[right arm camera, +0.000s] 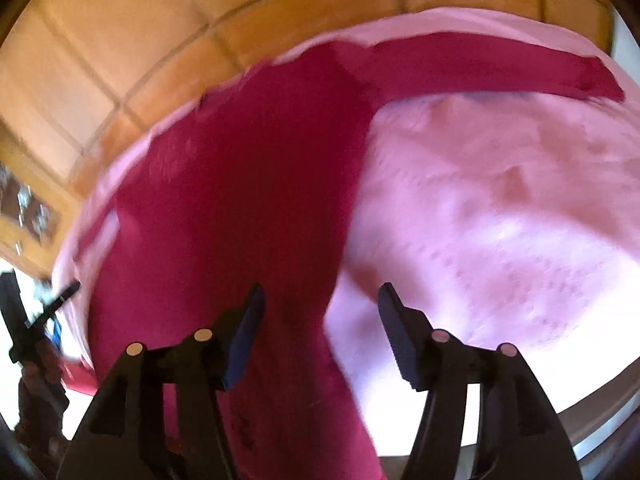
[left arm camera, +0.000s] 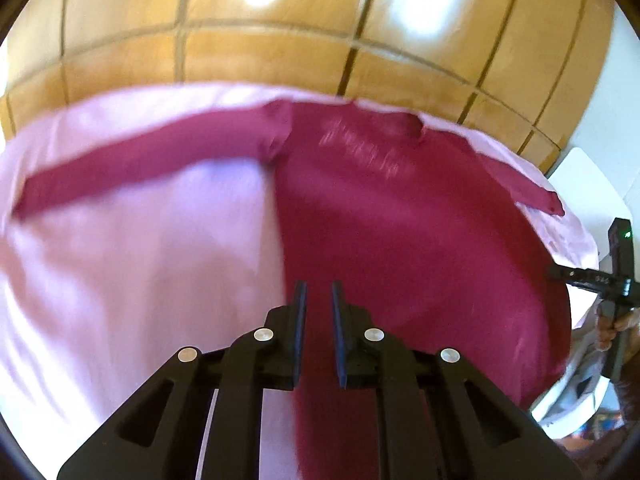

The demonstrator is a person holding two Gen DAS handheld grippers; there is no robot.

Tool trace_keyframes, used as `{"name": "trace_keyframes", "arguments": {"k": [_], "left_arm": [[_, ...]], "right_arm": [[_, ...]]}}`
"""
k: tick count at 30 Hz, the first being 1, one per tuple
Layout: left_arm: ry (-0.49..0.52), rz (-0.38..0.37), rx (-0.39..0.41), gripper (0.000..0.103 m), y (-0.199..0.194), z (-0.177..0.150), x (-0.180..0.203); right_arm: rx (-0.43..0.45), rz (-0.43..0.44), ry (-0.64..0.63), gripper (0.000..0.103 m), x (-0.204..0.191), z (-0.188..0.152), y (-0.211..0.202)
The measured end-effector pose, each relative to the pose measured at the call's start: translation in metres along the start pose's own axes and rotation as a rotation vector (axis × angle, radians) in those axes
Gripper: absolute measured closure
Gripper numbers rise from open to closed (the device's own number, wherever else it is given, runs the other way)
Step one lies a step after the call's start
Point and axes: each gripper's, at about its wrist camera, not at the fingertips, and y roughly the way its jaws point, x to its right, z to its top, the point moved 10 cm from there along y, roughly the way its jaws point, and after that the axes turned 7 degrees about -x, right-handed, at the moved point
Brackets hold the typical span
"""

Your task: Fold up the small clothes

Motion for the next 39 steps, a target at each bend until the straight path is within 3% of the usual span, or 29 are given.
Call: {"name": "trace_keyframes", "arguments": {"k": [1, 2, 3, 5, 12, 17, 22, 24, 25, 30, 33, 39], "left_arm": [[0.012, -0.003, 0.006, 0.093, 0.005, 0.008, 0.006], [0.024, -0.001, 0.017, 0.081, 0.013, 0.019, 0.014], [0.027, 0.002, 0.026, 0.058, 0.017, 0.024, 0.018], [0.028, 0.006, 0.044, 0.045, 0.034, 0.038, 0.030], [0.062, 0.037, -0.077, 0.045, 0.099, 0.032, 0.048], [0.096, 0.067, -0.059, 0.041, 0.111, 0.029, 0.049], [0.078, 0.045, -0.065, 0.037, 0.112, 0.031, 0.046], [0.082, 0.053, -0.065, 0.037, 0.113, 0.031, 0.048], [0.085, 0.057, -0.067, 0.037, 0.114, 0.031, 0.049], [0.073, 0.046, -0.080, 0.037, 0.114, 0.032, 0.049], [0.064, 0.037, -0.082, 0.037, 0.112, 0.033, 0.049], [-0.012, -0.053, -0.081, 0.037, 0.097, 0.042, 0.051]], "right_arm": [[0.034, 0.012, 0.048, 0.044, 0.005, 0.011, -0.002], [0.059, 0.015, 0.083, 0.044, 0.022, 0.015, -0.015], [0.098, 0.010, 0.137, 0.044, 0.039, 0.027, -0.022], [0.150, -0.005, 0.217, 0.045, 0.064, 0.046, -0.030], [0.300, -0.064, 0.536, 0.063, 0.181, 0.115, -0.049], [0.341, -0.147, 0.713, 0.064, 0.255, 0.150, -0.041], [0.362, -0.185, 0.790, 0.067, 0.291, 0.184, -0.028], [0.339, -0.225, 0.773, 0.081, 0.297, 0.195, -0.023], [0.327, -0.249, 0.762, 0.095, 0.292, 0.205, -0.018], [0.348, -0.298, 0.641, 0.097, 0.277, 0.226, -0.040], [0.386, -0.245, 0.515, 0.097, 0.227, 0.249, -0.052], [0.385, -0.090, 0.213, 0.097, 0.075, 0.278, -0.036]]}}
